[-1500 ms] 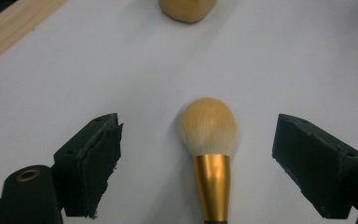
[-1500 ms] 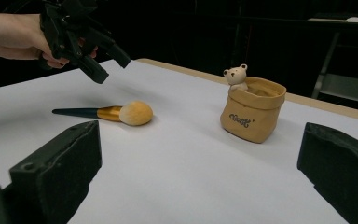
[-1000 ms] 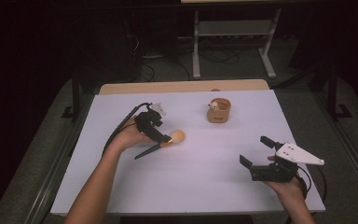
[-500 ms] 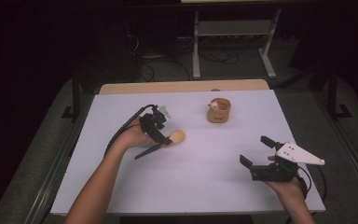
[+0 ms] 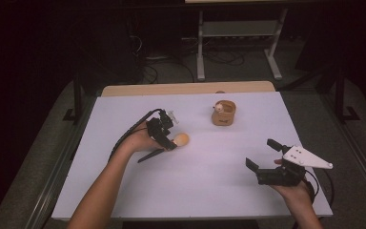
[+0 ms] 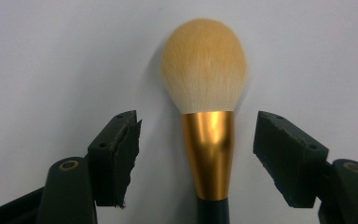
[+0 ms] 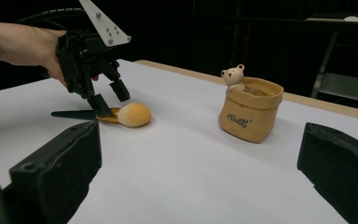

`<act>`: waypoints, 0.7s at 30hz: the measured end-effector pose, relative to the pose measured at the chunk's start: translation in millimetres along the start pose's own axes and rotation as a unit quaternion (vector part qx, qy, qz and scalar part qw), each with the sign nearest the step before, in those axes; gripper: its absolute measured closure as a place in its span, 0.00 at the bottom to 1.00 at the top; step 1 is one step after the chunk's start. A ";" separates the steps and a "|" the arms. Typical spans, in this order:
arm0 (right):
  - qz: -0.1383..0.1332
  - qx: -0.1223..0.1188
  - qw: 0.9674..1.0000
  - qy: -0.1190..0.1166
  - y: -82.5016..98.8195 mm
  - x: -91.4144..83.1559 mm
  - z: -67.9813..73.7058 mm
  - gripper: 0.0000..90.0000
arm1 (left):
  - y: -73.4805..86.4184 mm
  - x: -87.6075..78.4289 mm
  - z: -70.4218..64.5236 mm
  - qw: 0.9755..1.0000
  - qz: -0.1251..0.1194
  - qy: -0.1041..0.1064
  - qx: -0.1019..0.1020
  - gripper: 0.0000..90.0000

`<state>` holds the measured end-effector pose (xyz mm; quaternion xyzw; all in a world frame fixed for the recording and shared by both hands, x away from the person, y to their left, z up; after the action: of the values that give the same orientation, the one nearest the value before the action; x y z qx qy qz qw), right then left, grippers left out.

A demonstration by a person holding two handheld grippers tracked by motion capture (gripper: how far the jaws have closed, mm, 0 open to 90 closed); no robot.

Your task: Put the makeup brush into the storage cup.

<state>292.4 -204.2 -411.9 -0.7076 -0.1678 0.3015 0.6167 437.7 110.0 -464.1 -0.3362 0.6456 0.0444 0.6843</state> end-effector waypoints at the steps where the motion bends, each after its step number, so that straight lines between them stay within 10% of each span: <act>1: 0.000 -0.001 1.000 0.001 0.0 -0.1 -0.1 0.00 | 0.2 0.6 -0.5 1.000 0.003 0.000 0.001 0.37; 21: -0.002 0.000 1.000 0.004 -0.5 -0.7 -1.2 0.00 | 2.0 6.9 -3.4 1.000 0.028 -0.004 0.008 0.56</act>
<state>292.7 -205.5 -411.2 -0.7087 -0.1667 0.2977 0.6175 434.9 107.1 -471.0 -0.3123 0.6521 0.0595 0.6882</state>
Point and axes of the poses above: each handheld gripper's, and its own axes: x roughly forward along the jaws, y roughly out of its underside, z roughly to its left, the point moved 6 cm from there along x, roughly forward along the jaws, and after that the axes turned 7 degrees about -x, right-handed, at the moved point
